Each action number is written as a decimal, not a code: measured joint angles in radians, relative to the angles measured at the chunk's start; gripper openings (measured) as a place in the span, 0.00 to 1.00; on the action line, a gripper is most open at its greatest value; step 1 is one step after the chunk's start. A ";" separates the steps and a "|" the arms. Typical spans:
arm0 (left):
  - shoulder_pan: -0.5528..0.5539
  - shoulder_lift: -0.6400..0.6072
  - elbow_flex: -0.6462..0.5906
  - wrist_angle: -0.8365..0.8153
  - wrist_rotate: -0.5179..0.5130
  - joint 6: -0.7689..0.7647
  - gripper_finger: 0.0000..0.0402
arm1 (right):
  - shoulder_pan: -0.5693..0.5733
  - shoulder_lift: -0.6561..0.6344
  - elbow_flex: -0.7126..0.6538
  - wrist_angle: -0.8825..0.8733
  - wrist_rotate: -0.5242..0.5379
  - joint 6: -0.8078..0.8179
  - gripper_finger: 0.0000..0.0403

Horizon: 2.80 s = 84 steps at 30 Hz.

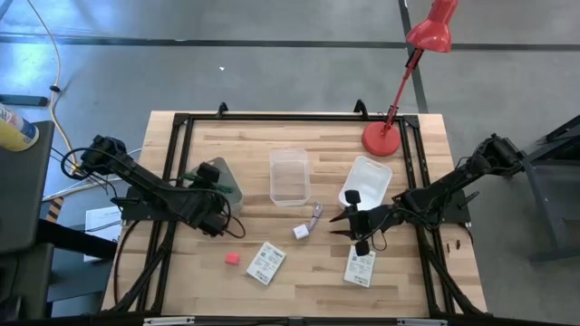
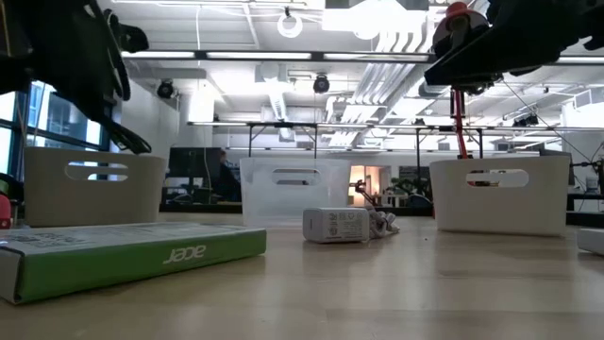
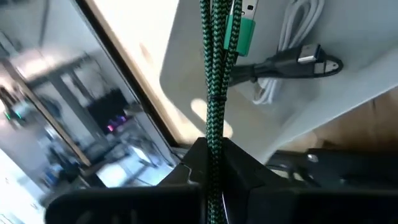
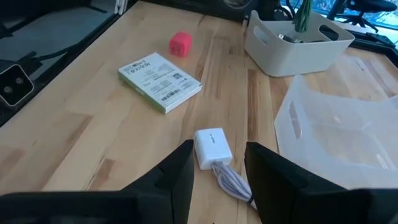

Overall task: Pick and place items into bin
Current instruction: Put the green charger cable into the gray bin, then put the gray charger cable into the gray bin

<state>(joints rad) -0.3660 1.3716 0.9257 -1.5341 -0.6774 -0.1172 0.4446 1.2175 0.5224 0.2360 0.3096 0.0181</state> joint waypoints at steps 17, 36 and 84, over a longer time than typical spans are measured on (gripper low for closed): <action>0.127 0.000 0.000 0.124 -0.008 0.218 0.31 | 0.000 0.000 0.000 -0.006 -0.002 -0.001 0.33; 0.078 0.000 0.245 0.230 0.051 0.073 0.48 | -0.091 0.156 0.035 0.007 -0.190 -0.137 0.33; -0.336 0.001 0.175 0.514 -0.175 -0.314 0.38 | -0.187 0.595 0.460 -0.521 -0.158 -0.177 0.05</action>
<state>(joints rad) -0.7021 1.3727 1.1007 -1.0201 -0.8528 -0.4312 0.2573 1.8130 0.9825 -0.2845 0.1515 -0.1592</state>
